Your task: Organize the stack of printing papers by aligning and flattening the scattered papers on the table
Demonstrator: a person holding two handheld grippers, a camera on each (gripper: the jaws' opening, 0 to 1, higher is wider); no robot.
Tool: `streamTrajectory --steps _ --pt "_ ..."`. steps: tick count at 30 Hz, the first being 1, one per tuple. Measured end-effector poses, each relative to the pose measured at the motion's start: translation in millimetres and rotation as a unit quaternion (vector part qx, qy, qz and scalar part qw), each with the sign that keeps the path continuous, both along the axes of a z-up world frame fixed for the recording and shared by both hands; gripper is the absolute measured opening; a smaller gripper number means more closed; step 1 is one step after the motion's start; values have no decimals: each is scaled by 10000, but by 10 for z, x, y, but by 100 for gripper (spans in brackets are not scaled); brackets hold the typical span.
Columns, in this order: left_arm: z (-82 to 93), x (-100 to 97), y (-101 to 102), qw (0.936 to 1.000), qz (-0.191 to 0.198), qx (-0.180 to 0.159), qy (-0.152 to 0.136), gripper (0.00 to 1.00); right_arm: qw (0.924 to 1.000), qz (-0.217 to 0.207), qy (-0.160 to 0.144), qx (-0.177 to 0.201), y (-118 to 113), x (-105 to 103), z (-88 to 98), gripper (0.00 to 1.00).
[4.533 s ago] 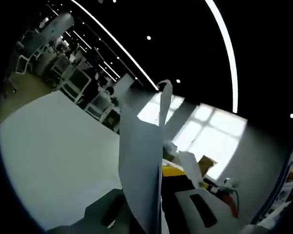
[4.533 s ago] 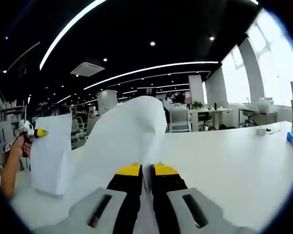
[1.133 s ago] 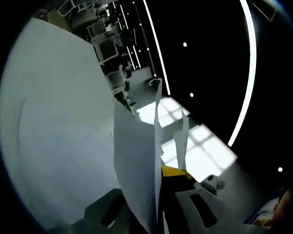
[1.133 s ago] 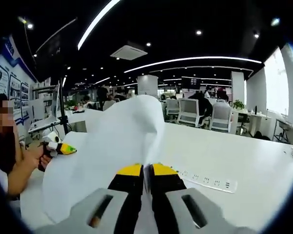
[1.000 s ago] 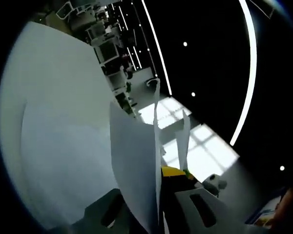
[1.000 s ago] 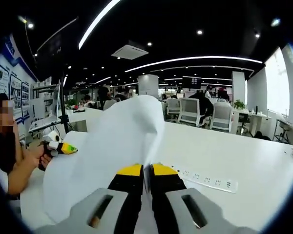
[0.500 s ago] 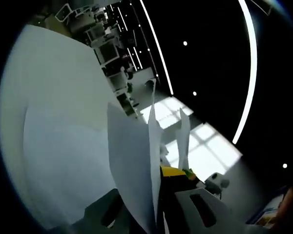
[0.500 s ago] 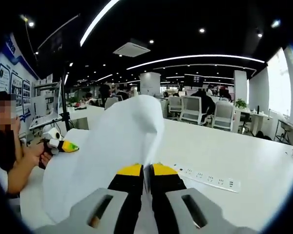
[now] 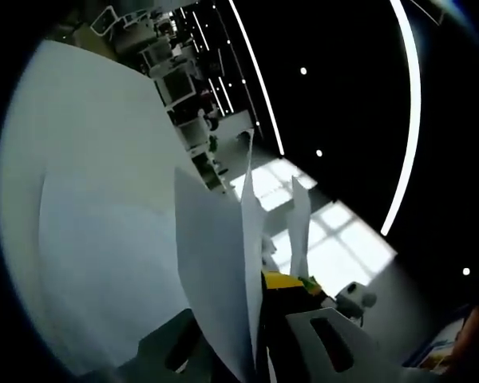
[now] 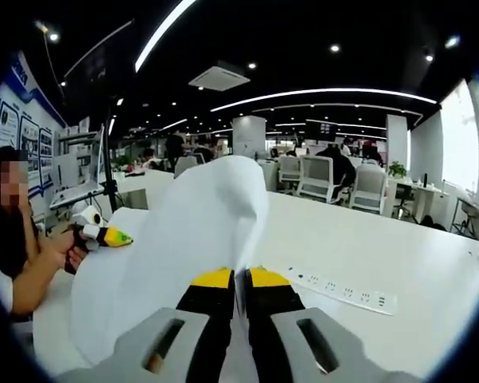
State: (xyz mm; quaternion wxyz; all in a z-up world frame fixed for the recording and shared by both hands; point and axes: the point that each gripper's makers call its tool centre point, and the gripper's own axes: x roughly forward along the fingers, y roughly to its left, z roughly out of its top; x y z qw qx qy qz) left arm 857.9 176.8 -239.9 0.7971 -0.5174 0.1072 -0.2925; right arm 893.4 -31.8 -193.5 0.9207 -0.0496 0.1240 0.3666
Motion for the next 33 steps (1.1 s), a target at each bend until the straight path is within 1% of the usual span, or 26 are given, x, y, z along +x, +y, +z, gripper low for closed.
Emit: streamTrajectory --steps 12,19,33 --pt "2 22 23 10000 10 -18 1 6 10000 59 13 -42 33 -22 -29 2" --pt "30 50 65 9999 32 -131 -29 6 9997 105 75 -212 76 -21 -113 2" --pt "35 43 55 9999 41 -159 -38 6 9988 166 116 -443 145 -25 -197 2"
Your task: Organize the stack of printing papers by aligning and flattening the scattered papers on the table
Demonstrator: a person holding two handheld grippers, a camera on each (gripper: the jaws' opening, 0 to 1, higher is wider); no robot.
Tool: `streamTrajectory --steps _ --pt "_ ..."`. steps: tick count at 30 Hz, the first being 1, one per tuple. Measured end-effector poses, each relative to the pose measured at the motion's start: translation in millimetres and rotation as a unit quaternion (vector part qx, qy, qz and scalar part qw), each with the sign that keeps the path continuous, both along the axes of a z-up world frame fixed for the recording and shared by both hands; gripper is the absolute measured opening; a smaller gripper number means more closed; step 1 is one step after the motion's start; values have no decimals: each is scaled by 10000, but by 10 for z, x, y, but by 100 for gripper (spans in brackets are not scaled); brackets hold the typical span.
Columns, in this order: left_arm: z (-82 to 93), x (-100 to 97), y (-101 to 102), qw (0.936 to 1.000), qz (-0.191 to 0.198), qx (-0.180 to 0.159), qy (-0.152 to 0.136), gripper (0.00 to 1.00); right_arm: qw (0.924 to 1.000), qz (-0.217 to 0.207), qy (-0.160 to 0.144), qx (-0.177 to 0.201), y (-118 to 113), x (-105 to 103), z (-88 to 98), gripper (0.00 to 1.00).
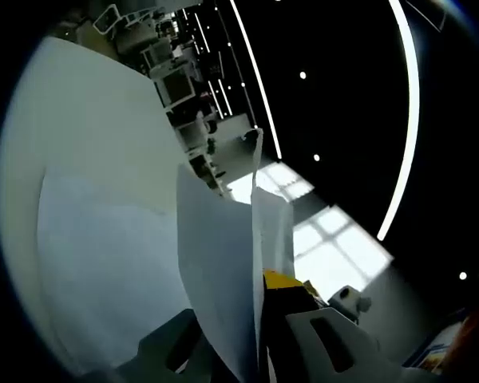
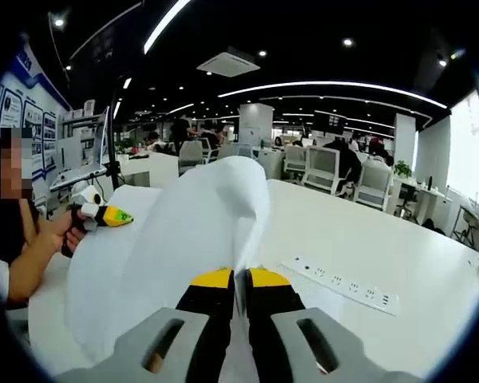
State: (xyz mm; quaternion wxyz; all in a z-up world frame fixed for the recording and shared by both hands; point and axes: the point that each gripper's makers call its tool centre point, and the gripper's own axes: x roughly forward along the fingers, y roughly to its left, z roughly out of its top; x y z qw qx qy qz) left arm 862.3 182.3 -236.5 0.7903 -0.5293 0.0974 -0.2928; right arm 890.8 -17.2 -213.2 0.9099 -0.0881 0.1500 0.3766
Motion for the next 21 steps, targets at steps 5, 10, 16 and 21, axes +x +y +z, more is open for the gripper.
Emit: streamTrajectory --steps 5,10,16,21 --pt "5 7 8 10000 14 13 -16 6 10000 45 2 -49 42 -12 -18 2" --pt "2 -3 -1 10000 22 12 -9 6 9999 101 24 -97 88 -28 -45 2" --pt "13 -25 -22 10000 17 15 -35 6 9998 163 23 -143 132 -53 -60 2" --pt "14 -37 -33 10000 21 17 -34 6 9996 201 24 -179 158 -69 -70 2"
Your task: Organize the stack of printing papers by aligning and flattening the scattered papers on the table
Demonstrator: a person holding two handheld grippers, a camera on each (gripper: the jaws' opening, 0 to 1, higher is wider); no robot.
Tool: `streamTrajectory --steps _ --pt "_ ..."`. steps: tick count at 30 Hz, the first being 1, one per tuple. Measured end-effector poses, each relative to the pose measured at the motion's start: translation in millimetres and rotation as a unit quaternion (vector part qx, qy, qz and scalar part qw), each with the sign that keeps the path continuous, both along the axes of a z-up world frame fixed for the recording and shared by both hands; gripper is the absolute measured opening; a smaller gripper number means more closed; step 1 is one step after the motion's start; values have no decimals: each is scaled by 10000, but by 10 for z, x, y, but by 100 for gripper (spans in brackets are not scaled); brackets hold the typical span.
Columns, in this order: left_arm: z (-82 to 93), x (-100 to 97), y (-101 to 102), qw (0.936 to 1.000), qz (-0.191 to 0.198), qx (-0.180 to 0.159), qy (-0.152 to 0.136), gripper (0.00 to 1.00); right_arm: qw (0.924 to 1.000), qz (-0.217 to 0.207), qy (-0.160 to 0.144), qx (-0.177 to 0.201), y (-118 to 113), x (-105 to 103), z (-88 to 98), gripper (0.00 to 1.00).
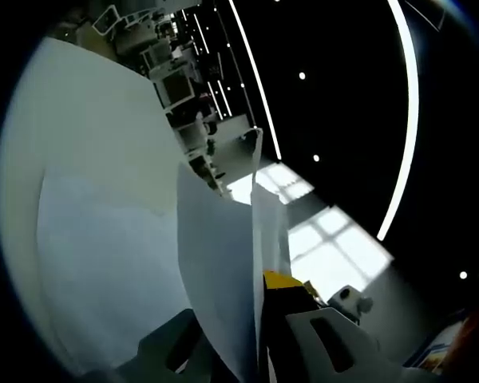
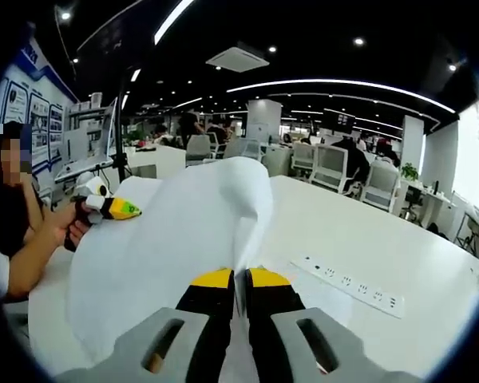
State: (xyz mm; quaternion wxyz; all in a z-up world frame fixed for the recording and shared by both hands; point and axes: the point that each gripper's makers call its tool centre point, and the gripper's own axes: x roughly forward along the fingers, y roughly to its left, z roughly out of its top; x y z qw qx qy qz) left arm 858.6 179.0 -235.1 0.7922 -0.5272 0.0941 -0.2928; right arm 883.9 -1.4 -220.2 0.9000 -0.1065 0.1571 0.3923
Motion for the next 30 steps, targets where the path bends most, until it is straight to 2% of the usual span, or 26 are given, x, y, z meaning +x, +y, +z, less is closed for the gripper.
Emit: streamTrajectory --steps 22,30 --pt "50 9 -2 9999 14 42 -164 8 9999 -64 101 7 -23 28 -50 2" --pt "46 18 12 9999 12 -2 -135 9 9998 -105 147 34 -54 52 -57 2"
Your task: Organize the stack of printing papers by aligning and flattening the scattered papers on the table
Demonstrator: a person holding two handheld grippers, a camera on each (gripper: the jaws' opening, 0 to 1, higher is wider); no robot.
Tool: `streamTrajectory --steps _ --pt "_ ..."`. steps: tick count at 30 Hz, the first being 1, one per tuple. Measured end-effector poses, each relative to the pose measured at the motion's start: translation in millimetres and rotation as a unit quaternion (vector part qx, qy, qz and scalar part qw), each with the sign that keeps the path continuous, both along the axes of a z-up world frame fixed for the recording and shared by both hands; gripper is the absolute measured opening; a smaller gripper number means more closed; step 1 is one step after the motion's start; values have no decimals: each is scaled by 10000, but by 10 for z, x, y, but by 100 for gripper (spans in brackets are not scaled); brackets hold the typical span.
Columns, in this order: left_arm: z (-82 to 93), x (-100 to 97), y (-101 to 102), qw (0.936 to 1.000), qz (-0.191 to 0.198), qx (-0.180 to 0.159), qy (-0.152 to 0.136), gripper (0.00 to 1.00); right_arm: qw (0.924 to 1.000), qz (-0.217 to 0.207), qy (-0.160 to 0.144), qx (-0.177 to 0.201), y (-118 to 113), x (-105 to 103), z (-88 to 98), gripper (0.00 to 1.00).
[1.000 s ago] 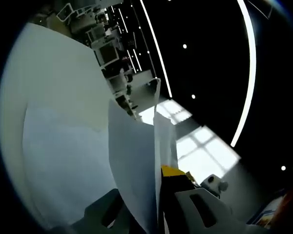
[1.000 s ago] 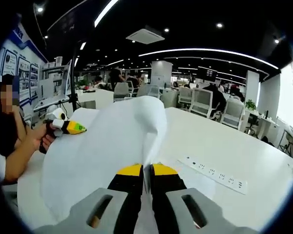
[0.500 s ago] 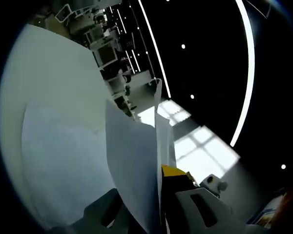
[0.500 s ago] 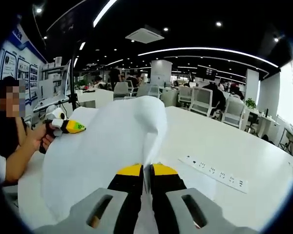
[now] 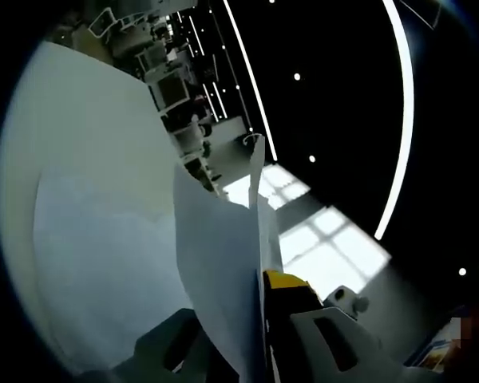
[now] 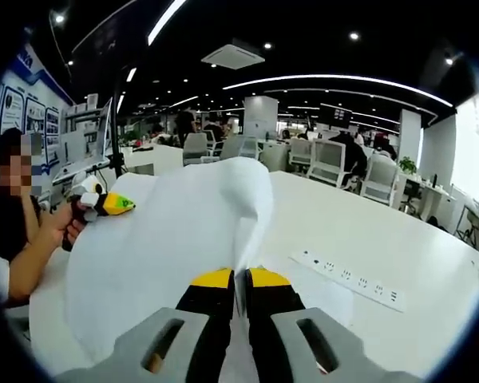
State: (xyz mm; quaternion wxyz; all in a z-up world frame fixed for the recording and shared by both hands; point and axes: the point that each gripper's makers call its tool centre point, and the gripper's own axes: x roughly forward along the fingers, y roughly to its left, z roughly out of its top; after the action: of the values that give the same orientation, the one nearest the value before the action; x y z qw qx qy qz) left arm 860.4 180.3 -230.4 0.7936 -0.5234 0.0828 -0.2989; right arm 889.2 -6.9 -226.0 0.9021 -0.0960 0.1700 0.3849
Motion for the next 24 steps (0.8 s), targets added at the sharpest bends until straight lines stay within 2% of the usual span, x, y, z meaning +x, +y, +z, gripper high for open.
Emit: streamTrajectory --steps 12,24 --pt "-6 -6 -7 10000 7 4 7 9 9999 111 1 -21 95 -54 13 2" --pt "-17 8 6 10000 32 -4 38 9 9998 123 133 29 170 -110 -1 2"
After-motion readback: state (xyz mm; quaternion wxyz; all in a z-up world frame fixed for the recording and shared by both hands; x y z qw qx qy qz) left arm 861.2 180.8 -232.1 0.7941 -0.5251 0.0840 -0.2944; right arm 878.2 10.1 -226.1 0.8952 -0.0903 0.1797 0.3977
